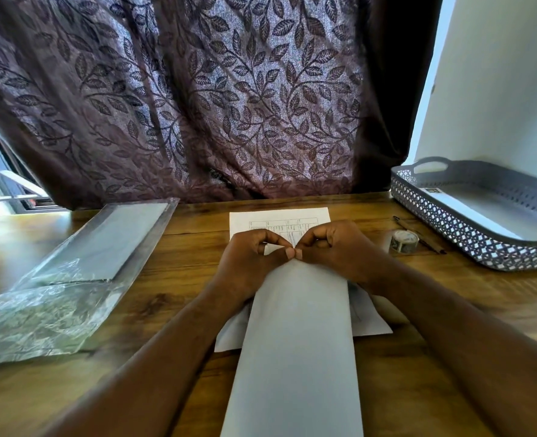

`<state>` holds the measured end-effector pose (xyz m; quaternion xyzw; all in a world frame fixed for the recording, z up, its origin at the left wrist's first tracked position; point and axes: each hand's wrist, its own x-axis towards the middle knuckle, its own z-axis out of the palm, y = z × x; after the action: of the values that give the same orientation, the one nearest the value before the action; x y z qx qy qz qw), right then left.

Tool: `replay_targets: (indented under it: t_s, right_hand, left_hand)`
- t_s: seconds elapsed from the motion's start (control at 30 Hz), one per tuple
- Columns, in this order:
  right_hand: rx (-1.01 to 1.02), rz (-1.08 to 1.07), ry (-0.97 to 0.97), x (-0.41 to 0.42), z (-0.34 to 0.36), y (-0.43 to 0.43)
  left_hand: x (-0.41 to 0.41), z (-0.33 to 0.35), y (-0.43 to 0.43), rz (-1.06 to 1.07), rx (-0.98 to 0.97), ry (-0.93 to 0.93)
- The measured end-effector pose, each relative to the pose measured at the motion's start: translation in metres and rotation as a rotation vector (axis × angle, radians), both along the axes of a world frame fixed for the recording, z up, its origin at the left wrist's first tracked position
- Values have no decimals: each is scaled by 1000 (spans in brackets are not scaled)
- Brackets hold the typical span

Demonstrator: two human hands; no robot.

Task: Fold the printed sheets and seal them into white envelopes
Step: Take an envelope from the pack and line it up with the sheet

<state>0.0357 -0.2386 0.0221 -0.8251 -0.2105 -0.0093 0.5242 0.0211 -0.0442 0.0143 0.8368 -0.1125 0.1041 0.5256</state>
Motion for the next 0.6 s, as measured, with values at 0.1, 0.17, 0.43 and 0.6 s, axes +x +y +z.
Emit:
replay_targets:
  t_s: [0.1, 0.17, 0.43, 0.6]
  right_hand:
    - [28, -5, 7, 0, 3, 0]
    - [57, -21, 44, -1, 6, 0]
    - [159, -45, 271, -2, 14, -17]
    - [254, -23, 351, 0, 14, -19]
  left_hand:
    - [0, 3, 1, 29, -8, -5]
    - [0, 5, 3, 51, -44, 5]
    - [4, 8, 8, 55, -171, 92]
    - [5, 9, 11, 40, -166, 88]
